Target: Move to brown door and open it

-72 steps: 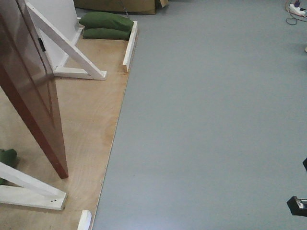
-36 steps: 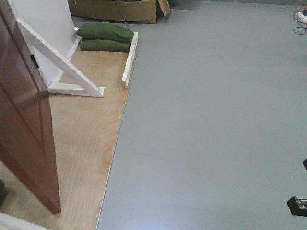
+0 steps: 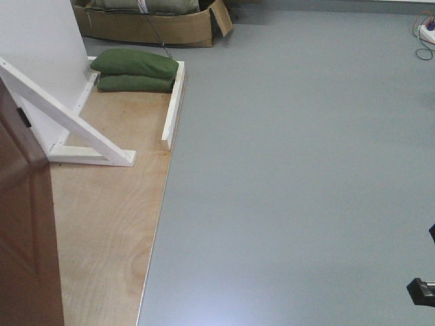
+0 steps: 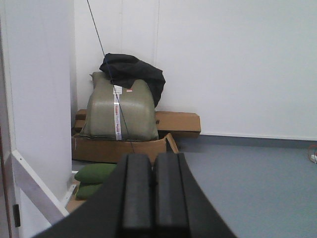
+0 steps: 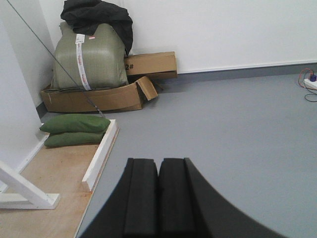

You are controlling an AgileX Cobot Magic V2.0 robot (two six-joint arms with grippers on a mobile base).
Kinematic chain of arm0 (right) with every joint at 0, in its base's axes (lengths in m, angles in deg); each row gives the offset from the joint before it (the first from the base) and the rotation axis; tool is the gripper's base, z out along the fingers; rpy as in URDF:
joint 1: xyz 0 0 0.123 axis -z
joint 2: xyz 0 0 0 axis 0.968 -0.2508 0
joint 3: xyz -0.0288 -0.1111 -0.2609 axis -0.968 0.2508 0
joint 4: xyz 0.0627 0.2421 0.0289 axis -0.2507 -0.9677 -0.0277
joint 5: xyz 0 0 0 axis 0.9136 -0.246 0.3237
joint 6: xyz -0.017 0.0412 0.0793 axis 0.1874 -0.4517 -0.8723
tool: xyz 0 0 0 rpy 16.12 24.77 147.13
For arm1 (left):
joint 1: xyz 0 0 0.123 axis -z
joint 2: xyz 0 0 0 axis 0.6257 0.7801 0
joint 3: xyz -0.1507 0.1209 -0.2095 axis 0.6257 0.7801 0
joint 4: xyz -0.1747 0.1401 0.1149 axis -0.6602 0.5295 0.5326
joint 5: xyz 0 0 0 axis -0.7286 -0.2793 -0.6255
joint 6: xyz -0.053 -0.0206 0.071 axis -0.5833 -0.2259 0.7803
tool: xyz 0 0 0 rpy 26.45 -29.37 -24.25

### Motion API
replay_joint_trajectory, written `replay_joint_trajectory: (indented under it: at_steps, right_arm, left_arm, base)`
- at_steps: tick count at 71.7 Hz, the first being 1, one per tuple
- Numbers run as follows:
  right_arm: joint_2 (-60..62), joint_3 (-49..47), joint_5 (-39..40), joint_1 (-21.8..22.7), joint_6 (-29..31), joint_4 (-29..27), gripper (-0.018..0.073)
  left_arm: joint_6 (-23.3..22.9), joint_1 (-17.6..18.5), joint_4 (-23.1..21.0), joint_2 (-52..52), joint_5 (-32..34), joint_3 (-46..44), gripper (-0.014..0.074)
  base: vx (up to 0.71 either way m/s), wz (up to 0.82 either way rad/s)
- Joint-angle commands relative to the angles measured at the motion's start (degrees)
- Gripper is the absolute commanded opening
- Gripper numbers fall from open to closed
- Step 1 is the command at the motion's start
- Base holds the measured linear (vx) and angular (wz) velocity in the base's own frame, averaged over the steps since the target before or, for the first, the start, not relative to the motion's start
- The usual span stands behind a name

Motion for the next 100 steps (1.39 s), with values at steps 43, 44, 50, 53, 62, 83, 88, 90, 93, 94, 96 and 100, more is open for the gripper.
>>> replay_joint_trajectory:
  at_steps: [43,44,50,53,62,83,88,90,93,94,96,100]
  right_arm:
    - [0.5,0.1,4.5,-0.1,0.5,0.3,0.0]
    - [0.5,0.1,4.5,-0.1,0.5,0.3,0.0]
    - [0.5,0.1,4.5,-0.1,0.5,0.3,0.0]
    - [0.5,0.1,4.5,-0.1,0.5,0.3,0.0]
    - [0.5,0.1,4.5,-0.1,0.5,0.3,0.0]
    - [0.5,0.1,4.5,-0.1,0.5,0.3,0.0]
    - [0.5,0.1,4.5,-0.1,0.5,0.3,0.0]
    - [0.5,0.1,4.5,-0.1,0.5,0.3,0.0]
    - [0.5,0.1,4.5,-0.1,0.5,0.3,0.0]
    - [0.5,0.1,4.5,-0.1,0.5,0.3,0.0]
    - [0.5,0.1,4.5,-0.1,0.5,0.3,0.0]
    - [0.5,0.1,4.5,-0.1,0.5,0.3,0.0]
  left_arm:
    - [-0.3,0.3,0.4,-1.5,4.4,1.4,0.0011]
    - [-0.3,0.3,0.4,-1.5,4.4,1.4,0.0011]
    - [-0.3,0.3,0.4,-1.5,4.4,1.4,0.0011]
    - [-0.3,0.3,0.4,-1.5,4.4,1.4,0.0011]
    - [-0.3,0.3,0.4,-1.5,4.4,1.4,0.0011]
    - [-0.3,0.3,0.4,-1.5,4.4,1.4,0.0011]
    - [-0.3,0.3,0.4,-1.5,4.4,1.4,0.0011]
    - [-0.3,0.3,0.4,-1.5,4.4,1.4,0.0011]
    - [-0.3,0.3,0.4,-1.5,4.5,1.4,0.0011]
    - [-0.3,0.3,0.4,-1.5,4.5,1.4,0.0011]
    - [-0.3,0.3,0.4,-1.5,4.8,1.3,0.0011]
    - [-0.3,0.3,0.4,-1.1,4.8,0.7,0.0011]
  base:
    - [0.15,0.02]
    - [0.02,-0.02]
    - [0.01,-0.01]
    - [0.0,0.0]
    - [0.0,0.0]
    - [0.0,0.0]
    - [0.0,0.0]
    - [0.0,0.0]
    - [0.0,0.0]
    - [0.0,0.0]
    - [0.0,0.0]
    - [0.0,0.0]
